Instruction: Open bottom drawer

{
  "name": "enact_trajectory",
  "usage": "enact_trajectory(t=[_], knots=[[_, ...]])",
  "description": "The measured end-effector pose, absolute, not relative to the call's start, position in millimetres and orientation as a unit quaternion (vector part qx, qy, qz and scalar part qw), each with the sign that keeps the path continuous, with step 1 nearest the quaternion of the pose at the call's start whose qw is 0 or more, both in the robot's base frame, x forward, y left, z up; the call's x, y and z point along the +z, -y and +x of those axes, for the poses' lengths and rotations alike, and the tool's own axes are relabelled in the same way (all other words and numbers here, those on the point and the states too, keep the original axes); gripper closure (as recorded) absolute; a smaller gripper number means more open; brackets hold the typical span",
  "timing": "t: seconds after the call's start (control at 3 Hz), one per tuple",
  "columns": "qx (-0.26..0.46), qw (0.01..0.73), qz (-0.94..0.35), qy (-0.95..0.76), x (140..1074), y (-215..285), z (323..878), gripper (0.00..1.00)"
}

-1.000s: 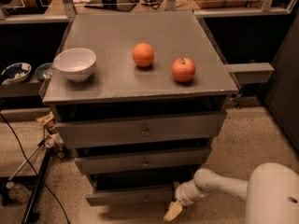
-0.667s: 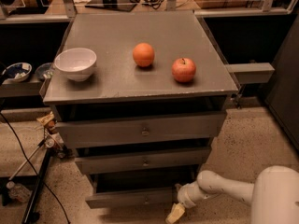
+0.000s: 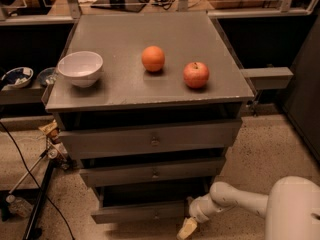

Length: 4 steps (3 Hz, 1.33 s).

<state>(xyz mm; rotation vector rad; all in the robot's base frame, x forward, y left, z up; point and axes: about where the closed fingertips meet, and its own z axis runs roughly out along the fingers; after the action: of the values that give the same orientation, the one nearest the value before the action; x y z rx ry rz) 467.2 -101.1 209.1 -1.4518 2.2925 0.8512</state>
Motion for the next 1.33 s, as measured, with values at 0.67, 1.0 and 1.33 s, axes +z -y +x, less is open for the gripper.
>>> enact_trajectory(t=[0.67,1.0,1.33], knots=[[0.303,0.140,-0.501,-0.799,210.2,102.2,465.8,0.00],[0.307,0.138,-0.500,-0.798,211.2,102.7,462.9,0.00],[0.307,0.138,-0.500,-0.798,212.9,101.8,465.5,0.00]])
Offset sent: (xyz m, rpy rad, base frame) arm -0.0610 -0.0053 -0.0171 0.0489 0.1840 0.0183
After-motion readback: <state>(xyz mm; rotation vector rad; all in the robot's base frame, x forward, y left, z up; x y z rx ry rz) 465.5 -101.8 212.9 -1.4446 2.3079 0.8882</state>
